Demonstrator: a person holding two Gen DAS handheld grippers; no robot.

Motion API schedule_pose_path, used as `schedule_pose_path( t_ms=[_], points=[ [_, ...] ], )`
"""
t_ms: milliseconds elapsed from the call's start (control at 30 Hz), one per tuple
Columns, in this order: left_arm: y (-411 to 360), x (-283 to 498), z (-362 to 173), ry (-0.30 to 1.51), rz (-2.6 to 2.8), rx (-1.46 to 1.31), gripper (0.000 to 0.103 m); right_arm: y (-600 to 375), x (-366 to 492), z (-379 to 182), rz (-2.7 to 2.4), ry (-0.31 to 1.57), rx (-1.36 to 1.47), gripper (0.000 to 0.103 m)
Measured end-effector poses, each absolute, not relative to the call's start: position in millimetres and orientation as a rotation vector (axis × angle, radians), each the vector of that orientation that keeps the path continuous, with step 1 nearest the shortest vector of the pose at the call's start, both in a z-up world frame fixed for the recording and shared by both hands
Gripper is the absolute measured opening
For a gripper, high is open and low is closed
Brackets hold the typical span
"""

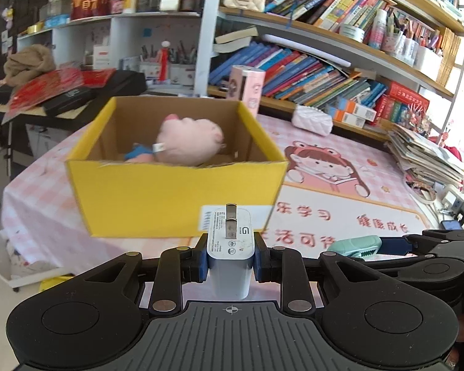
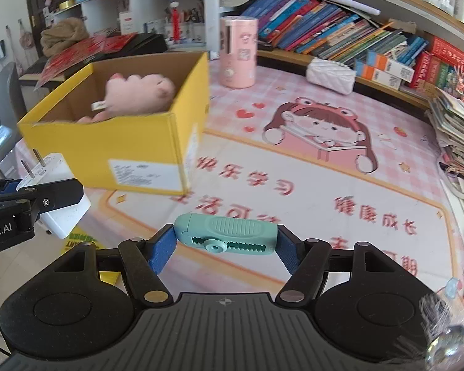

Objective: Organize objects
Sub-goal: 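Carry the white charger and green stapler over the yellow box with both grippers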

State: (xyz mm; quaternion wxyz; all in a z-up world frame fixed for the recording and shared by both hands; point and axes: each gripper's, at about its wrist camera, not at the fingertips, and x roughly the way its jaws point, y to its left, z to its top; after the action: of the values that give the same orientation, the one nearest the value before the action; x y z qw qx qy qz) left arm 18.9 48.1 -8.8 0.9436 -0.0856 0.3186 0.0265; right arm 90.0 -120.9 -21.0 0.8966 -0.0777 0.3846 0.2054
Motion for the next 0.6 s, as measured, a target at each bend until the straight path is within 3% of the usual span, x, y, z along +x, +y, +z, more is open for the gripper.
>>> schedule_pose_path(
  t_ms=[600],
  points=[
    [92.4, -30.0, -3.6, 0.616, 0.087, -0.167, 0.025, -64.9, 41.1, -23.3, 0.495, 0.796, -0.171, 0.067]
  ],
)
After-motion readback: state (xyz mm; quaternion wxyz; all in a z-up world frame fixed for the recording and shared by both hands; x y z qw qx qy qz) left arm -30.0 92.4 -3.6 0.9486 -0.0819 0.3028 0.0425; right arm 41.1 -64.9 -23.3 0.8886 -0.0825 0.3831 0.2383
